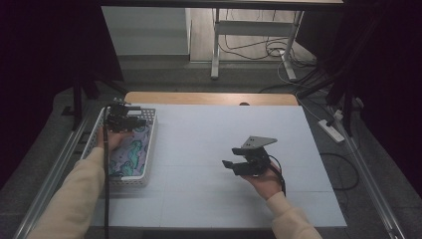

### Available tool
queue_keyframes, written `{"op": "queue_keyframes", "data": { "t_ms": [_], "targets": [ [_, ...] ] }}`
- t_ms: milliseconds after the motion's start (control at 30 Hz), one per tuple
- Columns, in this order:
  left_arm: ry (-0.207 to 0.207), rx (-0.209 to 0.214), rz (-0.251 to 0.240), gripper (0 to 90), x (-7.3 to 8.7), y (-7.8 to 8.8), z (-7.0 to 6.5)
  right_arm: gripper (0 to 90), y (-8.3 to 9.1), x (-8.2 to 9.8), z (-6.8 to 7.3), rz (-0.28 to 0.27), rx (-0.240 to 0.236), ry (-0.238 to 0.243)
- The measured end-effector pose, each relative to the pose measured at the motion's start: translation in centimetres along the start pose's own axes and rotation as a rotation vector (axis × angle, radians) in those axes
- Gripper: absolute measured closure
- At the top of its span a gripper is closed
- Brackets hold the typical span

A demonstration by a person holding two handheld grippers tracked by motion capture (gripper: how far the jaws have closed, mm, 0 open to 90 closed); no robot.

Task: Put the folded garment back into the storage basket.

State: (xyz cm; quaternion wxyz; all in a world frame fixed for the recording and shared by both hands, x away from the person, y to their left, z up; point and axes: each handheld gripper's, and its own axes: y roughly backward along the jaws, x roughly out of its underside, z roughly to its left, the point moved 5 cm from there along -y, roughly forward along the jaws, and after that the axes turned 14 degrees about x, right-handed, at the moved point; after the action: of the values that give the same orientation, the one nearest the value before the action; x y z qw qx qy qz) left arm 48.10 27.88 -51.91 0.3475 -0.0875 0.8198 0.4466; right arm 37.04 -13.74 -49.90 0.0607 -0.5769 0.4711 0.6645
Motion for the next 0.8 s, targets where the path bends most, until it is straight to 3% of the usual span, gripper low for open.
{"op": "queue_keyframes", "data": {
  "t_ms": [167,267,367,600,800],
  "targets": [
    [0.034,-0.011,-0.009,53.6,0.5,0.8,1.1,39.0,-0.1,0.1,0.0,0.005,0.000,0.003],
    [0.055,-0.014,-0.015,66.5,0.7,0.8,1.5,39.0,-0.2,0.2,-0.1,0.011,0.001,0.007],
    [0.052,-0.013,-0.010,88.3,0.6,0.7,1.6,39.0,-0.3,0.2,-0.1,0.013,0.003,0.007],
    [0.025,-0.008,0.027,88.8,-0.5,-0.3,1.0,38.9,-0.4,0.3,0.1,0.019,0.000,0.011],
    [0.030,-0.030,0.079,88.2,-0.8,-1.9,1.3,38.9,-0.4,0.5,0.0,0.018,0.003,0.010]
  ]
}}
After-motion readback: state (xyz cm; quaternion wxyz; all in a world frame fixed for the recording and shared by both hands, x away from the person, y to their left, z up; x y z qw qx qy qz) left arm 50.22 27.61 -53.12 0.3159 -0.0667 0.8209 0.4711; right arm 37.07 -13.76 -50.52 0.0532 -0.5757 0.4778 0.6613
